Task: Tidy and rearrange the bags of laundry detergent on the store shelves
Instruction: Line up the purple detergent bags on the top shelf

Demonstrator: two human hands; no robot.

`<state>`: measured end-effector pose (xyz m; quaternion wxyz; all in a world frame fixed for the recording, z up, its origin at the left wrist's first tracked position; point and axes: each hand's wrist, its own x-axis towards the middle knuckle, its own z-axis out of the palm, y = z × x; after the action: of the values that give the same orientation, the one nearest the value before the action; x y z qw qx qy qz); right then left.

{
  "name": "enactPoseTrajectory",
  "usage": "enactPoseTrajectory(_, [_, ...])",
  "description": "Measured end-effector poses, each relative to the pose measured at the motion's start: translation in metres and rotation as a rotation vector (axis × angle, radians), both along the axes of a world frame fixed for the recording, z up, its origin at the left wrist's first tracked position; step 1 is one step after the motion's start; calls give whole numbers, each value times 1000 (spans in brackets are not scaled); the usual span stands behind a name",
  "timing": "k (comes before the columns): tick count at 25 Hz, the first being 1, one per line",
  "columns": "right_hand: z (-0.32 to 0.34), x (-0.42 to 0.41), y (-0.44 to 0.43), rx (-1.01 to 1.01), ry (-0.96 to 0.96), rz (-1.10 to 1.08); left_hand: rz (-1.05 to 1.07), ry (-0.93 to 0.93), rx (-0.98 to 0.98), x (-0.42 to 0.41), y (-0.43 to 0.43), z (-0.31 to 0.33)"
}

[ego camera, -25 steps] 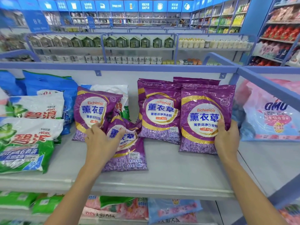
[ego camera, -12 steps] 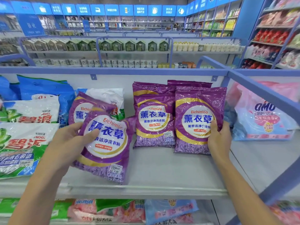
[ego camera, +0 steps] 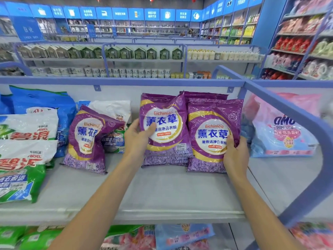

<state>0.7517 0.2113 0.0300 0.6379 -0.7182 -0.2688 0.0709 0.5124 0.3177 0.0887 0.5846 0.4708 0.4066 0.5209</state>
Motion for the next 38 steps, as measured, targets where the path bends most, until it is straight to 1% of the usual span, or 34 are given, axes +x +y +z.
enactPoseTrajectory(3, [2,1,3,8,50,4,156,163,30,12,9,-26])
enactPoseTrajectory(5, [3,1,4,-20,45,7,214,288,130,11,9,-35])
enactPoseTrajectory(7, [6,0,4,-75,1,-1,218,416,229,12,2,-40])
enactPoseTrajectory(9, [9,1,3,-142,-19,-17,274,582,385,17,-9,-41])
enactPoseTrajectory(10, [9,1,3,-179,-32,-24,280,720,513,18,-15,-40])
enactPoseTrajectory(11, [9,0,3,-210,-66,-35,215,888,655,19,-19,-39])
enactPoseTrajectory(13, [6,-4,0,-251,-231,-103,-15,1162,890,20,-24,-46])
enactPoseTrajectory(14, [4,-8,0,-254,-337,-133,-69,1247,967,22,-24,-55])
enactPoseTrajectory(16, [-3,-17,-2,-288,-547,-122,-36,1382,1006,27,-24,-69])
enactPoseTrajectory(17, [-8,-22,-3,-343,-676,-105,-5,1420,993,32,-22,-72])
enactPoseTrajectory(19, [-22,-29,-4,-472,-893,-40,37,1435,973,41,-17,-72])
enactPoseTrajectory(21, [-30,-31,-3,-551,-989,13,76,1380,920,49,-10,-68])
enactPoseTrajectory(24, [-27,-28,2,-602,-973,43,20,1342,755,56,-3,-57])
enactPoseTrajectory(26, [-25,-26,3,-614,-963,65,-30,1358,723,56,1,-53])
enactPoseTrajectory(30, [-21,-33,-4,-621,-932,67,-34,1321,747,54,9,-47])
enactPoseTrajectory(33, [-19,-35,-15,-640,-952,136,123,1267,849,52,-5,-47])
enactPoseTrajectory(34, [-17,-33,-20,-652,-962,176,133,1261,871,49,-13,-45])
enactPoseTrajectory(35, [-18,-29,-24,-671,-967,219,60,1272,863,43,-22,-44])
enactPoseTrajectory(36, [-20,-25,-28,-683,-982,247,-67,1305,839,34,-29,-40])
enactPoseTrajectory(37, [-23,-22,-33,-687,-1006,251,-212,1381,826,24,-36,-42])
enactPoseTrajectory(38, [-28,-20,-36,-691,-1020,238,-318,1455,853,16,-37,-48])
